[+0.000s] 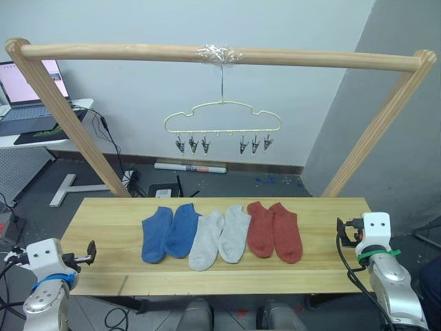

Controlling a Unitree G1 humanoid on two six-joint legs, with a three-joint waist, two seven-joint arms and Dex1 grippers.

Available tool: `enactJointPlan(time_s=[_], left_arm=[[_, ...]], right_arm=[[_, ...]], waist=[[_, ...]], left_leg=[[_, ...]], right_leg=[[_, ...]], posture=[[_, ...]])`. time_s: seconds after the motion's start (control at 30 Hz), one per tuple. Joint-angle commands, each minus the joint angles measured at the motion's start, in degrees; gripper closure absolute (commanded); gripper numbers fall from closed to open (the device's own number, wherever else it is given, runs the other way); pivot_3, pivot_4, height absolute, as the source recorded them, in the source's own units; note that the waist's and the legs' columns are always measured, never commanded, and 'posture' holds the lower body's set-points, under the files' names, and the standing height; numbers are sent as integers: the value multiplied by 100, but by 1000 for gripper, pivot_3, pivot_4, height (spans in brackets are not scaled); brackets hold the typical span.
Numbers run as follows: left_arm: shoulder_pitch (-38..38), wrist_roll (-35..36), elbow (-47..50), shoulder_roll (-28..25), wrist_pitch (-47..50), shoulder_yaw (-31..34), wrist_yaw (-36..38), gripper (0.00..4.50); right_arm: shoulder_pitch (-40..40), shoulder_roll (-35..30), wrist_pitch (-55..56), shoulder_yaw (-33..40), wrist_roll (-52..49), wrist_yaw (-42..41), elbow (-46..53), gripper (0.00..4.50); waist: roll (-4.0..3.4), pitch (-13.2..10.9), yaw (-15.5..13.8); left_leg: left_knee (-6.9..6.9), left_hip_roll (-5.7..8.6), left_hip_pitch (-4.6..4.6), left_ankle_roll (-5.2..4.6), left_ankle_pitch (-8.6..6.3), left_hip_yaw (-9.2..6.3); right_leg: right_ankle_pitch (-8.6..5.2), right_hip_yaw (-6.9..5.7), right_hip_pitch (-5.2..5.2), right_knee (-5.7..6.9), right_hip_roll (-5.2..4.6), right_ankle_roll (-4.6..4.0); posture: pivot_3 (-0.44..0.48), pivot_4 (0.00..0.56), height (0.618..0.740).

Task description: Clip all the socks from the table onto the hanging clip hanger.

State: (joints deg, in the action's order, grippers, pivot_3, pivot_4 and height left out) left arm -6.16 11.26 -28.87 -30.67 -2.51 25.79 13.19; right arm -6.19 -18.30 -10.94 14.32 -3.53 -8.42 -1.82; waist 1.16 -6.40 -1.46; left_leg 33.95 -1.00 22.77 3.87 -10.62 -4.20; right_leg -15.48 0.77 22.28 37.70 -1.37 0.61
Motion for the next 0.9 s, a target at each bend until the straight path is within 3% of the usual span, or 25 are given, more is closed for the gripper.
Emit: enactJointPlan(time_s=[0.03,0.23,0.63,0.9], left_arm=[[5,92,167,-189,25,206,59,34],[-79,419,499,-198,88,360,427,34],[-758,987,2678,73,662,540,580,34],[-535,1181,4304,334,1389,-61,586,34]], right_arm=[[26,-26,143,0,33,26,165,0],[-28,-41,187,-97,84,-33,286,0],[114,-237,115,-192,68,-223,413,0],[524,-610,-225,-614,-319,-1189,1178,0]], waist=[[0,0,0],[1,-28,1],[-1,-168,2],[-1,-306,1]], left_leg=[[0,0,0,0,0,0],[0,-6,0,0,0,0],[0,-58,7,7,-11,11],[3,-55,10,7,-14,10]], right_leg=[[0,0,0,0,0,0],[0,1,1,0,-2,0],[-8,5,3,-4,-8,-13],[-13,6,2,-4,11,-11]], posture=[[158,90,740],[159,99,740],[164,139,740],[146,153,740]])
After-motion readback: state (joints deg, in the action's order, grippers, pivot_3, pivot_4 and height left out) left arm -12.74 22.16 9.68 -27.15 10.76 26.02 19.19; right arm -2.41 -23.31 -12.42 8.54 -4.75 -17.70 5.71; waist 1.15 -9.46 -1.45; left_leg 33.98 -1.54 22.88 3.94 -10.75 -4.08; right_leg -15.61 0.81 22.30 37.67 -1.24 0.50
